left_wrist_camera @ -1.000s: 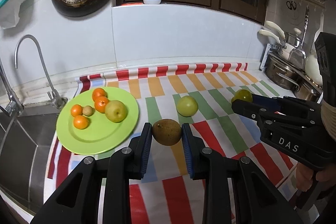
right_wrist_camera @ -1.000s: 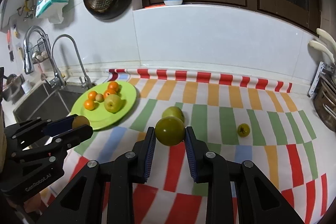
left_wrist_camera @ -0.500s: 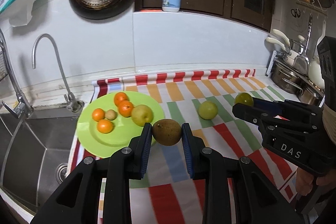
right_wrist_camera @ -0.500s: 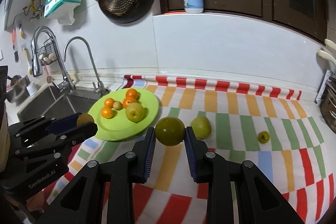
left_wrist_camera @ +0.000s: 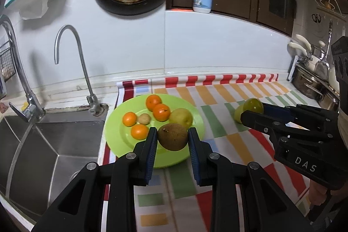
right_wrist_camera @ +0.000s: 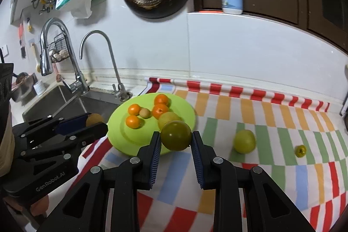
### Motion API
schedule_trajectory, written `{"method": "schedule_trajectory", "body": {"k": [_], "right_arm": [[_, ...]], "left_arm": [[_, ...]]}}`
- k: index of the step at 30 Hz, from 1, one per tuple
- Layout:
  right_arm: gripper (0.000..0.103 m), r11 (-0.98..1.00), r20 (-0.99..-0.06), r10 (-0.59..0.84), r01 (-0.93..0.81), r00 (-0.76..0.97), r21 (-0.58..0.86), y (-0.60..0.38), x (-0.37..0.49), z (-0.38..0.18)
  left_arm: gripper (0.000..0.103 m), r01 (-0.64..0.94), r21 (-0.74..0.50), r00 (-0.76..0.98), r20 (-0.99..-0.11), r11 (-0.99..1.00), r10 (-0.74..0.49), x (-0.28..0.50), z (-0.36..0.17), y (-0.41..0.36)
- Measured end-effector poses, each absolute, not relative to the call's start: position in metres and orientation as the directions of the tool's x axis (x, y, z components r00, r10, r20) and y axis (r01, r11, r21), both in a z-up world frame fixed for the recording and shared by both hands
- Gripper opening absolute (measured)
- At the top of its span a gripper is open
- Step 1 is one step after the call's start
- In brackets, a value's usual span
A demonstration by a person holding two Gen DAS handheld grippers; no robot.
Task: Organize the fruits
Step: 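Carry the brown fruit with the left tool while the right tool carries the green fruit onto the plate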
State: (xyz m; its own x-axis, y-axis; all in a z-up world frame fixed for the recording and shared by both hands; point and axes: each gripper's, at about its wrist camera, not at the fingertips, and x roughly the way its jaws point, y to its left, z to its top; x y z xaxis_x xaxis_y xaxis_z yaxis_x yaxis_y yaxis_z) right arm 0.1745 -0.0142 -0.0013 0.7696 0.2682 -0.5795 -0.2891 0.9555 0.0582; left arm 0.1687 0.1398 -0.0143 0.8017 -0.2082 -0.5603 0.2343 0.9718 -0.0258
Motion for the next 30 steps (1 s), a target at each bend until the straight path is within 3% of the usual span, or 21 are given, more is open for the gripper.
{"method": "schedule_trajectory", "body": {"k": [27,30], "right_arm": [[0.029,0.93,-0.683,0.315,-0.36,0.659,0.082,0.044,0.239,-0.051],[0.031,0.931,-0.689,0.323,-0.348,0.648,0.109,0.042,0.244,-0.054]], "left_arm": [[0.029,0.247,-0.019,0.727,-0.657,0.969,-0.199,0.241,-0.067,0.173],[0.04,0.235,-0.032,0.724,-0.661,0.972,-0.197,0.245,-0.068,0.174]]}}
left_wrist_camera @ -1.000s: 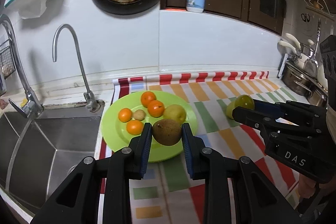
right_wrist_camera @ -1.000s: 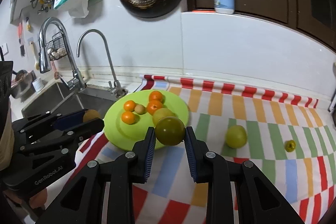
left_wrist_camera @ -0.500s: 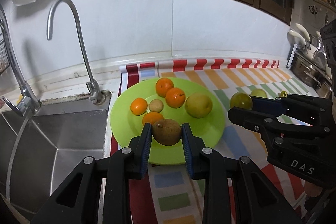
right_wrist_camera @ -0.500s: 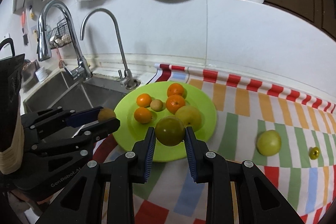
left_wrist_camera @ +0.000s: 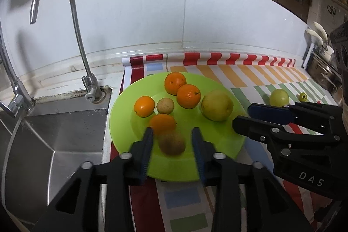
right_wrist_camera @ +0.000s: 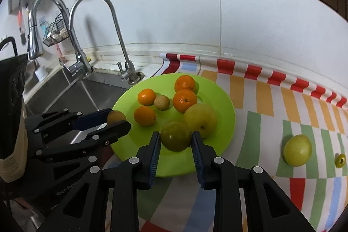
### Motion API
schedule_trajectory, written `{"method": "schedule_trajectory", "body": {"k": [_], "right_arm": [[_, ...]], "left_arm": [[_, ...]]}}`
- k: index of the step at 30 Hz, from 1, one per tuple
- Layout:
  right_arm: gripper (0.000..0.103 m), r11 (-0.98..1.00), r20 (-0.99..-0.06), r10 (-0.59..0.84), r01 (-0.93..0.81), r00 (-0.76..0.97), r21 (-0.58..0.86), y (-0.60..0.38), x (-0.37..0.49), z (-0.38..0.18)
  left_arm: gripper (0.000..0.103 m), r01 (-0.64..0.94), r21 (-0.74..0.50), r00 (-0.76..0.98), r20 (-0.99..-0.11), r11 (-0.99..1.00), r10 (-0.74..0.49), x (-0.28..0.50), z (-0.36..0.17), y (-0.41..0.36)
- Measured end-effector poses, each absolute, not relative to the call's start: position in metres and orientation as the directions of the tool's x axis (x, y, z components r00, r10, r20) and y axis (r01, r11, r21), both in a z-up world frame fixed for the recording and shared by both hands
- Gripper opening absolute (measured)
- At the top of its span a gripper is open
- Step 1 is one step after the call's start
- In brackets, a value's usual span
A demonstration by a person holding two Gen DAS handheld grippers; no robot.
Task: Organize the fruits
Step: 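Carry the brown fruit with the left tool while the right tool carries the green fruit onto the plate, then open both tools on the plate and withdraw them toward the remaining fruit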
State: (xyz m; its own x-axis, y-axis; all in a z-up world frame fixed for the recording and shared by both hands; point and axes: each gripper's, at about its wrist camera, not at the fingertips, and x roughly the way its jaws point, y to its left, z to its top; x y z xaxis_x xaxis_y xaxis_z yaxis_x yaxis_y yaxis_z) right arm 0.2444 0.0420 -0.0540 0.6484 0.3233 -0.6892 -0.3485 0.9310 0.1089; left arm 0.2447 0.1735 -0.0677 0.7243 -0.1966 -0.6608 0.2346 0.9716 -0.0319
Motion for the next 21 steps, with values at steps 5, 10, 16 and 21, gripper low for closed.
{"method": "schedule_trajectory", "body": {"k": [5,10,16,21], "right_arm": [[0.033,0.939,-0.683,0.309,-0.326,0.662,0.109,0.036,0.243,-0.052],[0.038,0.946,-0.679,0.285,-0.311,0.676,0.088,0.028,0.232,-0.048],[0.043,0.954,-0.669,0.263,-0.29,0.696,0.074,0.017,0.211,-0.041],[0.05,0.961,-0.643,0.248,-0.267,0.724,0.07,0.004,0.196,-0.03]], "left_arm": [[0.04,0.216,-0.035,0.724,-0.665,0.976,-0.184,0.241,-0.066,0.174],[0.042,0.2,-0.02,0.732,-0.661,0.98,-0.163,0.229,-0.062,0.169],[0.055,0.173,-0.015,0.754,-0.642,0.985,-0.142,0.212,-0.051,0.163],[0.066,0.15,0.005,0.782,-0.613,0.989,-0.116,0.196,-0.037,0.153]]}}
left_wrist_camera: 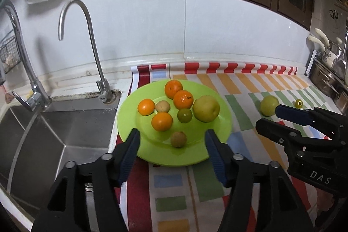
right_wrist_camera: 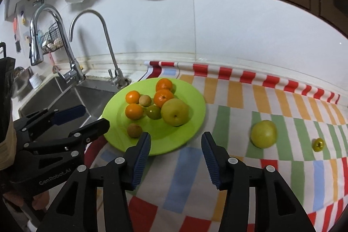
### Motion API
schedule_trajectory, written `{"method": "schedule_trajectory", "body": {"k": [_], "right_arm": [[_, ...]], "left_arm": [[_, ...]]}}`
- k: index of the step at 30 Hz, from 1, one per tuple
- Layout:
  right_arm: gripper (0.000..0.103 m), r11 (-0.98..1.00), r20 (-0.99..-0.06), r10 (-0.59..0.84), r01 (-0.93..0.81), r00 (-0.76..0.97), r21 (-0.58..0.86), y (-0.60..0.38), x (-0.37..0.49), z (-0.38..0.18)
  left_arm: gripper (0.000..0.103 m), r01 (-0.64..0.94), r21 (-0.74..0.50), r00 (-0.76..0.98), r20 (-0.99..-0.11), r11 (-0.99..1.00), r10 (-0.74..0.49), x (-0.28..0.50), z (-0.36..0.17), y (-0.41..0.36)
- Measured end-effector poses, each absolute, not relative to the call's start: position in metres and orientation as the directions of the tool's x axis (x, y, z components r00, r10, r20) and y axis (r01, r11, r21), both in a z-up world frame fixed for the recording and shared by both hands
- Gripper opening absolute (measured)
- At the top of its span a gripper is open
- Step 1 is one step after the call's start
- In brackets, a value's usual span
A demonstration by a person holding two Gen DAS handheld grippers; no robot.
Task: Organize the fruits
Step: 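Open both tools on the plate and withdraw them toward the remaining fruit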
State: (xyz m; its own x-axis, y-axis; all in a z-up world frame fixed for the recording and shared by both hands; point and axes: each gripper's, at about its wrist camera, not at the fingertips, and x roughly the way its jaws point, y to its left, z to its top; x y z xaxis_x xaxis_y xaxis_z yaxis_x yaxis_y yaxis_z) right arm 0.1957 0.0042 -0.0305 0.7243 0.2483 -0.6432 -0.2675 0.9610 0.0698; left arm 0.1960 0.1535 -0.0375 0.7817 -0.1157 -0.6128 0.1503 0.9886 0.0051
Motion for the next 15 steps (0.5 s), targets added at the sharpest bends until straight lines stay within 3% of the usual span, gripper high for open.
{"method": "schedule_trajectory", "body": {"k": [4,15], "right_arm": [[0.061,0.969,-0.622,0.228,-0.237,0.749,0.07,-0.009,0.185,-0.022],[0.071,0.986,-0.587,0.157,-0.159,0.794,0.049,-0.055,0.156,-0.006]], "left_arm": [[0.083,0.112,0.038,0.811,-0.58,0.993,-0.069,0.184,-0.026,0.145],[0.097,0.086,0.064,0.83,-0.556,0.994,-0.036,0.161,-0.009,0.107]]}}
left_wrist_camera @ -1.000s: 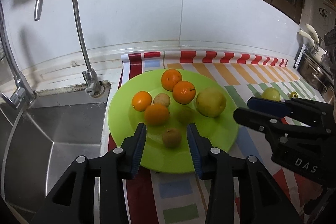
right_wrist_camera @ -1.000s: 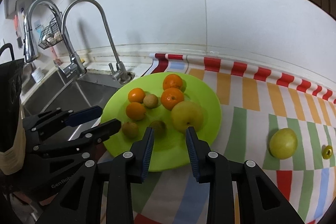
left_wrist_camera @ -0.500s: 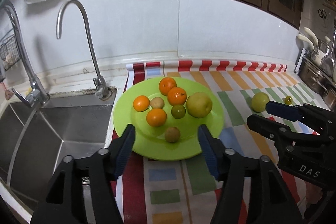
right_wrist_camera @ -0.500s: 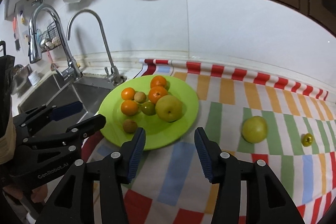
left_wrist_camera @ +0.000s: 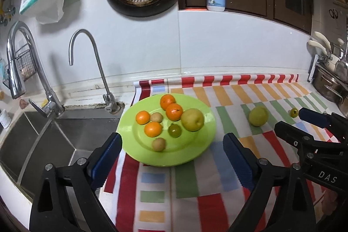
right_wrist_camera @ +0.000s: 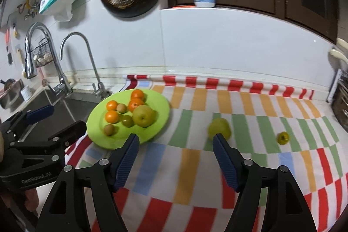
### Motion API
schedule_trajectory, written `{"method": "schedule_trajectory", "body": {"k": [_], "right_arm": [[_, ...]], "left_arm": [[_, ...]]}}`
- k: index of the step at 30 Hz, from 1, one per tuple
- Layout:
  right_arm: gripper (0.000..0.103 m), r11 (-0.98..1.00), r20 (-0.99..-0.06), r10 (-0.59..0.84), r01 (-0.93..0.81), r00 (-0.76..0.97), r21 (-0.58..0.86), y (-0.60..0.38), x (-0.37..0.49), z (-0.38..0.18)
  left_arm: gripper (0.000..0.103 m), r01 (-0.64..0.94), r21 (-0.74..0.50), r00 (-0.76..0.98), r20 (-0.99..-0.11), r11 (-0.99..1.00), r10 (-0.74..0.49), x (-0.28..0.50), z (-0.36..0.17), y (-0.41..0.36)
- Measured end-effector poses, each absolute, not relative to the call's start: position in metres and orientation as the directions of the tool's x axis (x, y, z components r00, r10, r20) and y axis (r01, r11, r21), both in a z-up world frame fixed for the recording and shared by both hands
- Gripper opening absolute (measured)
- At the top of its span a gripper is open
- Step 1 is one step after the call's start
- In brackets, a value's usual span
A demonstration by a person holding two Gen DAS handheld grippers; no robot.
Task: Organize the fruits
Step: 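Open both tools on the plate and withdraw them toward the remaining fruit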
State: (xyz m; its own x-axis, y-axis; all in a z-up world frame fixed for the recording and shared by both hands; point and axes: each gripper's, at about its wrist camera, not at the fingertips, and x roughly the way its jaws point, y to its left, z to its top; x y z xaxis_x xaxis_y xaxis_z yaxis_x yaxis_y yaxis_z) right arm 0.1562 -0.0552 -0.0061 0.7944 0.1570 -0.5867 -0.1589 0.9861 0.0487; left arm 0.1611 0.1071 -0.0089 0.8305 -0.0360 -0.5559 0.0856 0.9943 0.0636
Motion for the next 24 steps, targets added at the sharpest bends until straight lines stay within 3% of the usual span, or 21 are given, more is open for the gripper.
{"method": "schedule_trajectory", "body": {"k": [24], "right_arm": [[0.079,0.999,-0.556,0.038,-0.032,0.83,0.022,-0.168,0.133,0.01]], "left_arm": [[0.1,0.13,0.057,0.847,-0.526,0.99,-0.081,0.151,0.008,0.004]]}}
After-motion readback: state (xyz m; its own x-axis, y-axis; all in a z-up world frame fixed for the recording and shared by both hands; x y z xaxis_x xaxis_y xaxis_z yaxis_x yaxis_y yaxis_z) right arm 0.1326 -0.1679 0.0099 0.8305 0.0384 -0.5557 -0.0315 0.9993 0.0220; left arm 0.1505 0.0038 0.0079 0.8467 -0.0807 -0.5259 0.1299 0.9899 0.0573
